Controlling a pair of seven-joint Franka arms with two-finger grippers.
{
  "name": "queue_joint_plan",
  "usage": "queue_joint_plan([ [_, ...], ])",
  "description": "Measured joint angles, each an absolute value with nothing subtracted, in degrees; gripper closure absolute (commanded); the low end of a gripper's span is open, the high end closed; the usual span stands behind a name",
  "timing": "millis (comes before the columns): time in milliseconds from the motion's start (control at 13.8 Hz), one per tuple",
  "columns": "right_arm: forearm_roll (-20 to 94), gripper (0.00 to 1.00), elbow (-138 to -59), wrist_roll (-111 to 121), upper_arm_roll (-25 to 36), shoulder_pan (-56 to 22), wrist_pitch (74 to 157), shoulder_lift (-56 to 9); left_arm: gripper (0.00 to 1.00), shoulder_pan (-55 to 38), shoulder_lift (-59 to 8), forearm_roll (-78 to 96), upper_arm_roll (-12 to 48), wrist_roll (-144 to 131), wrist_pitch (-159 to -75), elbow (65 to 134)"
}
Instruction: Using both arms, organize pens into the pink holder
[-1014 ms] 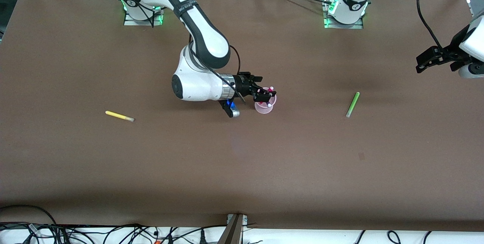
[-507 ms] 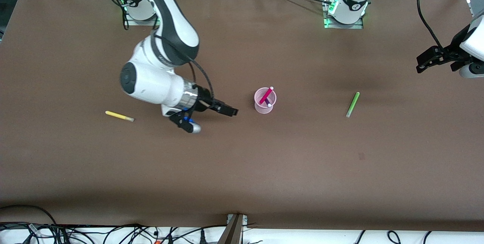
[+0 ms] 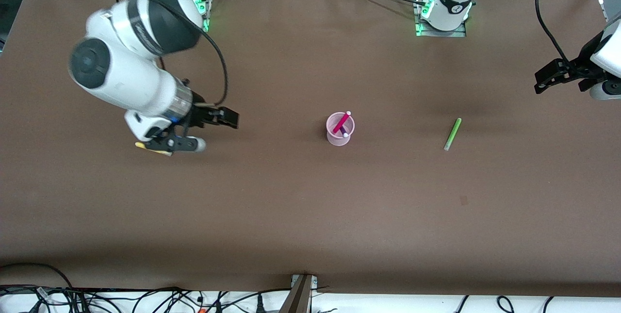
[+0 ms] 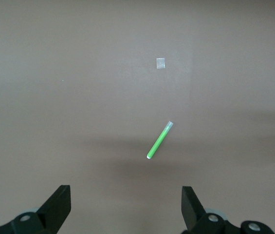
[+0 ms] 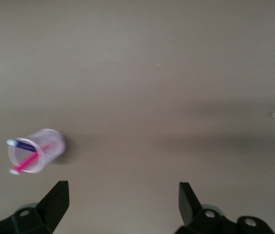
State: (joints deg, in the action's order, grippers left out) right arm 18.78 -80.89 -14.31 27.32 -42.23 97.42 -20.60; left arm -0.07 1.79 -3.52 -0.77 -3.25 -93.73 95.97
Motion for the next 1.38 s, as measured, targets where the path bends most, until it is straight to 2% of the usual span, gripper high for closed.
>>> queue_joint_plan([
  [217,10.53,0.0,-83.6,-9.86,26.0,-39.77,94.37,-14.61,0.0,-0.09,1.78,-3.29,-0.73,-3.25,-93.73,95.97],
  [435,3.19,0.0,-87.66,-7.96,16.96,-31.03,93.87,-9.0,0.0,-0.09,1.78,-3.25,-0.7,-3.25,-93.73,95.98],
  [797,1.81,0.0,-93.21,-2.63,5.56,-16.22,94.22,-2.76,0.0,-0.1,1.78,-3.23,-0.69,-3.25,-93.73,95.97],
  [942,1.8,0.0,-94.07,-1.99,3.77,-14.02,94.79,-2.26,0.0,-0.09,1.78,-3.23,-0.69,-3.25,-93.73,95.97],
  [1377,1.71,0.0,-93.83,-1.95,2.79,-13.91,95.54,-2.24,0.0,-0.11,1.78,-3.23,-0.66,-3.25,-93.56,95.96],
])
